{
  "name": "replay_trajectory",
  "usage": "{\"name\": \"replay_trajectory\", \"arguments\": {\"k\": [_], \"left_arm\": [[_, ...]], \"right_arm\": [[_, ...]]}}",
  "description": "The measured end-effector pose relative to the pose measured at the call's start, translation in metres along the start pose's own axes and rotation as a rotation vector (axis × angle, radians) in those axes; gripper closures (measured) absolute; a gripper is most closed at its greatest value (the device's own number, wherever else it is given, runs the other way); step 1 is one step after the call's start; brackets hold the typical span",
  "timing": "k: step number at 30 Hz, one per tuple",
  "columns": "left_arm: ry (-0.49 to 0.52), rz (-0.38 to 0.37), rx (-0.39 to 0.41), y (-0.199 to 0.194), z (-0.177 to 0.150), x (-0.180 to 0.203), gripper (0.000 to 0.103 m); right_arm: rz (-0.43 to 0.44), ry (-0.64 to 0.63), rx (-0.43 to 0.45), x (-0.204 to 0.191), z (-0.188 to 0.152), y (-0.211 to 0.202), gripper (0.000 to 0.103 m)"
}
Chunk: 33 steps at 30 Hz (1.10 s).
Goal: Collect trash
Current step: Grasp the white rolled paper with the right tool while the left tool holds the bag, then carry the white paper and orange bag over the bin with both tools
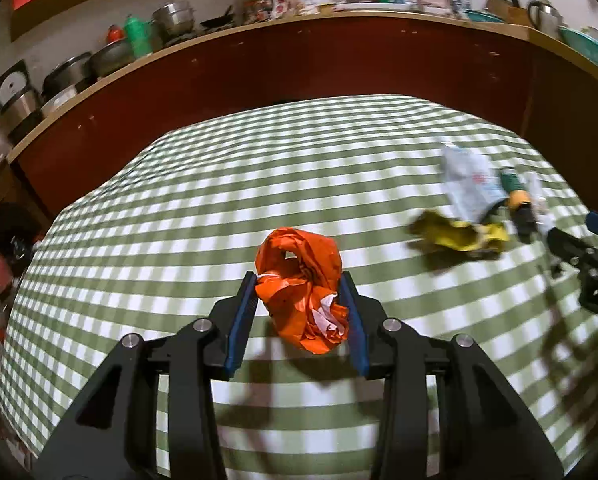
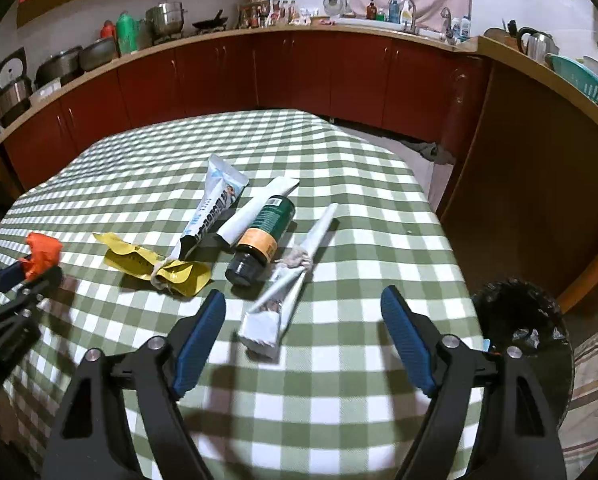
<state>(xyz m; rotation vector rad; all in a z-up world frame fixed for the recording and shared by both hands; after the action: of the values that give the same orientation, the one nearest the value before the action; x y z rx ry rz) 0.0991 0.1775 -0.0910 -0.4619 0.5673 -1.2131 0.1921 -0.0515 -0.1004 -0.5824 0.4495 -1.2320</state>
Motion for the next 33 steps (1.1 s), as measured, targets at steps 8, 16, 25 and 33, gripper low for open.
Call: {"name": "replay_trajectory", "arguments": {"k": [8,16,25,33], "left_arm": [[-0.046,0.046,-0.022,0.007,-0.004,-0.038,0.063],[-0.041,0.025,-0.018,0.004,-0.003,-0.031,0.063],[-0.015,-0.028,0.010,-0.015,-0.001,0.009,0.063],[0.048,-0.150,0.056,-0.036,0.004,0.074,0.063]], "right_arm": [[-0.040,-0.038,-0.048,-0.005,-0.001,0.014,0.063],[-0.010,-0.051,-0.045,-0.006,-0.010,0.007,0.086],[-0.022,-0.064,0.054,0.007,-0.013,-0.034,0.086],[-0.068,-0.030,0.102,0.049,-0.023,-0.067,0.086]]}}
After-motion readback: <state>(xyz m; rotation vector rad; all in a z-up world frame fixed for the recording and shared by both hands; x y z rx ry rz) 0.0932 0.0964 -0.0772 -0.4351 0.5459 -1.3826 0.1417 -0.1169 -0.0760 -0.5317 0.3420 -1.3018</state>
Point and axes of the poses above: each gripper's, at about its wrist camera, not at the fingertips, and y roughly the way its jaws point, x to its right, z to its top, the point moved 5 cm from there along y, roughly the way its jaws point, and after that the axes turned 8 degrees about x, right-handed, at the moved point
